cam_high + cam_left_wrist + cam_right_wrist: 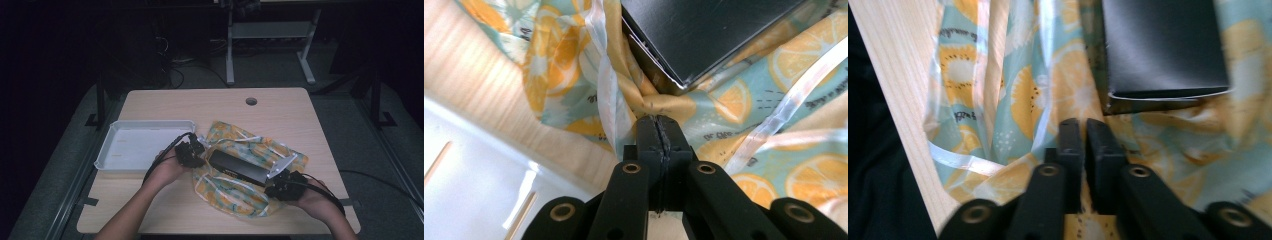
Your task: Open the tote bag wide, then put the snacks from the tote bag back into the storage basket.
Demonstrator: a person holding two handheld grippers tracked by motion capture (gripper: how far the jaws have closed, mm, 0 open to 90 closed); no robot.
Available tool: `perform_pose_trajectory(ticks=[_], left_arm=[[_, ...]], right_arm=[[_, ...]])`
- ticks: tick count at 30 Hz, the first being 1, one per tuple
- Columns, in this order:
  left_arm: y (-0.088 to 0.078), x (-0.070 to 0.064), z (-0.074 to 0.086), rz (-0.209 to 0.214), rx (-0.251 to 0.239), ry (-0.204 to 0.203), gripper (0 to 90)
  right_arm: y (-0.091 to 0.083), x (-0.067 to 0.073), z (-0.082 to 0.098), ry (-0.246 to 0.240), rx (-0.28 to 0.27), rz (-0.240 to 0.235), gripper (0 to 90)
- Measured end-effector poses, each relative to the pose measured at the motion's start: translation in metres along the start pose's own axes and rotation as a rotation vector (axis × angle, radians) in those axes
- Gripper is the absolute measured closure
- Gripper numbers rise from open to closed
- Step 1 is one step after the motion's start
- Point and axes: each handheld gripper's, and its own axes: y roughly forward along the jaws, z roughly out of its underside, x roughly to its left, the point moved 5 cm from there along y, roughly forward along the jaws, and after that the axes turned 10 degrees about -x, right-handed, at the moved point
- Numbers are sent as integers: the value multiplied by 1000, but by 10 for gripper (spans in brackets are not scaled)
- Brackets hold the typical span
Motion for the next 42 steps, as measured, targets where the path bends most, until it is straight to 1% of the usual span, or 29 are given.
perform_pose_trajectory(ticks=[1,2,4,6,9,11,12,13,14,18,21,22,24,25,27,29,30,33,35,37,38,39,40,42], left_arm=[[-2,-1,0,5,-8,-5,891],[-4,-1,0,8,-13,-4,886],[-9,-2,-1,15,-29,-2,873],[-15,-2,-1,26,-40,7,862],[-24,-3,-2,47,-69,1,828],[-29,-4,-1,61,-80,-2,808],[-31,-5,-1,65,-96,-11,790],[-34,-5,0,75,-94,-5,777],[-36,-7,1,80,-113,-18,764],[-44,-6,8,110,-134,-29,684],[-50,-7,16,120,-144,-36,630],[-52,-6,19,118,-151,-33,606],[-57,-6,25,120,-165,-44,577],[-59,-6,28,121,-175,-43,562],[-63,-7,33,122,-197,-53,546],[-66,-9,39,125,-208,-52,532],[-67,-10,42,127,-209,-56,528],[-70,-13,50,125,-206,-52,508],[-71,-16,55,123,-218,-68,500],[-73,-17,60,126,-218,-65,490],[-74,-18,63,123,-221,-65,481],[-75,-19,65,124,-225,-74,479],[-76,-20,67,120,-226,-74,471],[-76,-21,71,116,-230,-79,449]], right_arm=[[-2,-1,0,-5,-6,8,798],[-5,-1,-1,1,-15,10,770],[-11,-1,-4,24,-43,21,743],[-18,-3,-7,26,-73,32,702],[-26,-7,-10,43,-114,52,660],[-28,-9,-11,50,-129,56,639],[-29,-11,-12,44,-132,64,627],[-28,-11,-13,52,-140,67,622],[-28,-12,-13,48,-139,63,612],[-26,-14,-18,40,-151,67,579],[-25,-14,-23,38,-156,61,573],[-24,-14,-24,39,-161,54,572],[-24,-16,-28,33,-160,48,572],[-23,-16,-29,40,-163,47,572],[-22,-18,-33,34,-165,45,573],[-21,-19,-37,27,-166,47,574],[-20,-19,-39,25,-166,43,573],[-18,-21,-47,13,-172,36,571],[-16,-22,-53,1,-173,35,565],[-13,-22,-59,-7,-166,21,556],[-11,-24,-61,-27,-161,23,552],[-10,-25,-65,-26,-165,19,549],[-8,-25,-67,-22,-167,12,543],[-5,-26,-71,-31,-165,13,539]])
